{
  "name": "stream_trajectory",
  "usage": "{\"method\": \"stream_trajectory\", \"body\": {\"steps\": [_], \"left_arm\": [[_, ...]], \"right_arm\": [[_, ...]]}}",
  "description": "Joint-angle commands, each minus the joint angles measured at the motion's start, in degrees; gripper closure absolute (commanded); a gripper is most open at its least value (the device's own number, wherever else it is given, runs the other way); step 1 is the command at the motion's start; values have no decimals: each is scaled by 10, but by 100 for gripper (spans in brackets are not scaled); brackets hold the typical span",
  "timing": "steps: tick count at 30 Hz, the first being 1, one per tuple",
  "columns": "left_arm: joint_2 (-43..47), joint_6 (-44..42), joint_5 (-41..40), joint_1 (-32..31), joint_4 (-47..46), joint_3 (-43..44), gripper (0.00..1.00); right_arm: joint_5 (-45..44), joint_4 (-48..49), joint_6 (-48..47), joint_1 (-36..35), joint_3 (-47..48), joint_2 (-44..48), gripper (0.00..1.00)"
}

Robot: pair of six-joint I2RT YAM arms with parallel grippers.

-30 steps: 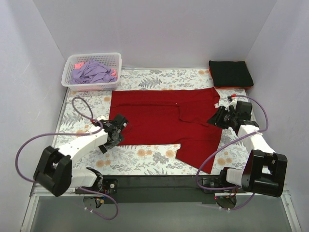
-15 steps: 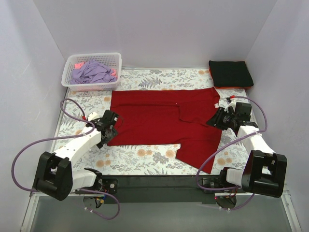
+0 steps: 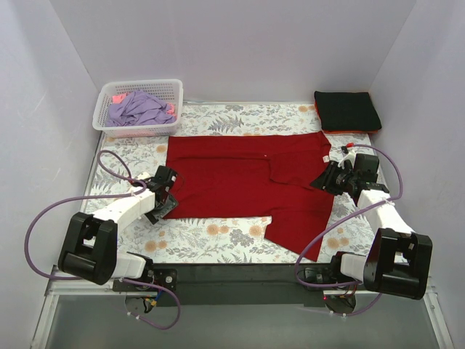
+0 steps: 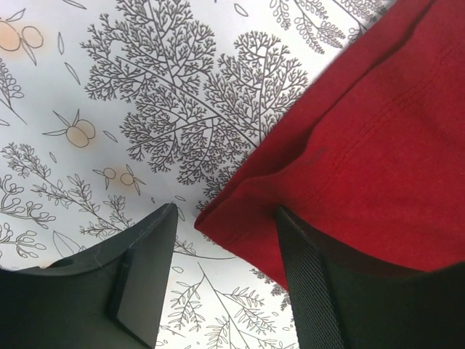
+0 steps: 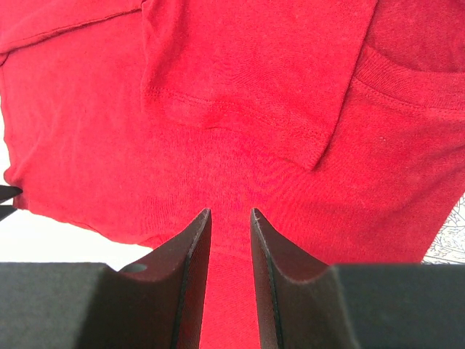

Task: Fold and stack the t-shirts
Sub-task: Fold the tshirt

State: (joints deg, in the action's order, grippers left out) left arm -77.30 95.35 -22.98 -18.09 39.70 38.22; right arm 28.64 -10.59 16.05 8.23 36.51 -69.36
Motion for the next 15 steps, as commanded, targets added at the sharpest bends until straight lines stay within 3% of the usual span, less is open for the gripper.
{"method": "stream_trajectory", "body": {"steps": [1,11,12,15], "left_arm": [[-23,-3,23,3,-11,-10,46],[-12,1,21,3,5,-13,87],[-10,2,21,4,7,-12,95],[-4,3,20,4,23,-2,100]], "right_arm": [[9,7,-12,-1,-7,12,66],[-2,7,-13,-1,-6,19,66],[-3,6,-14,-1,-6,20,66],[-14,4,-13,-2,-7,27,66]]}}
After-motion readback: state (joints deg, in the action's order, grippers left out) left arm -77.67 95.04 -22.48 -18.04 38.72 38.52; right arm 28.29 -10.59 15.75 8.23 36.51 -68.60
